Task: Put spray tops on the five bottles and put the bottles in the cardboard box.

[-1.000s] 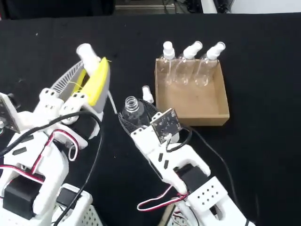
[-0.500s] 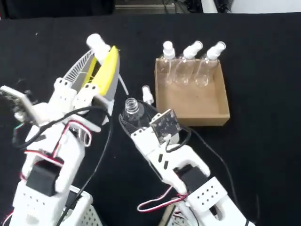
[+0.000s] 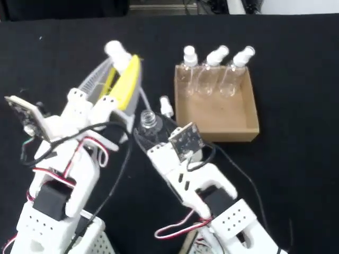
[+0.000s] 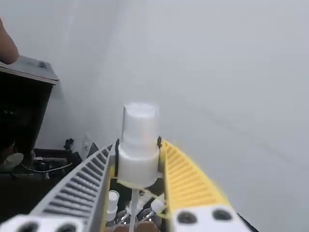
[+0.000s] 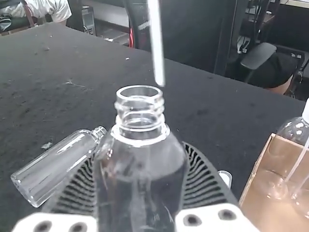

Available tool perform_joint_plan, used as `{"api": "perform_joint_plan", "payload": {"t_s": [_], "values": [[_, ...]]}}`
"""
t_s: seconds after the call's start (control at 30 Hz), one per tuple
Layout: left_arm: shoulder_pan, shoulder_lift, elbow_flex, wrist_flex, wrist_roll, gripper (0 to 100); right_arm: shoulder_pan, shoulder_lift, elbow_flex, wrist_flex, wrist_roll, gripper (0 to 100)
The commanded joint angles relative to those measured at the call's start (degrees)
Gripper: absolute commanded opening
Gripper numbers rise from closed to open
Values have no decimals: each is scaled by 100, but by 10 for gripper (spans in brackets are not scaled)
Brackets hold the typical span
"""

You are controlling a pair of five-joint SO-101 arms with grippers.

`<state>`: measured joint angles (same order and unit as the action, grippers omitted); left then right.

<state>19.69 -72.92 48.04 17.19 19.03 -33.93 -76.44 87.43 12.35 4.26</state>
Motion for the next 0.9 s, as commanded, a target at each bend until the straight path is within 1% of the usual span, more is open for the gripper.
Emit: {"api": "perform_joint_plan", "payload": {"t_s": [0.0,0.13,0.37,0.6,0.87], "values": [[312,-281,-136,-149,53,36,-79,-145,-40,-158,-44,11],[321,-730,-66,229,44,36,-88,-145,-40,-149,-44,11],[321,-1292,-4,290,44,36,-88,-145,-40,-158,-44,11],[303,-659,268,246,44,39,-88,-145,-40,-158,-44,11],[-136,-176,-48,88,44,37,-88,-145,-40,-158,-44,11]]}}
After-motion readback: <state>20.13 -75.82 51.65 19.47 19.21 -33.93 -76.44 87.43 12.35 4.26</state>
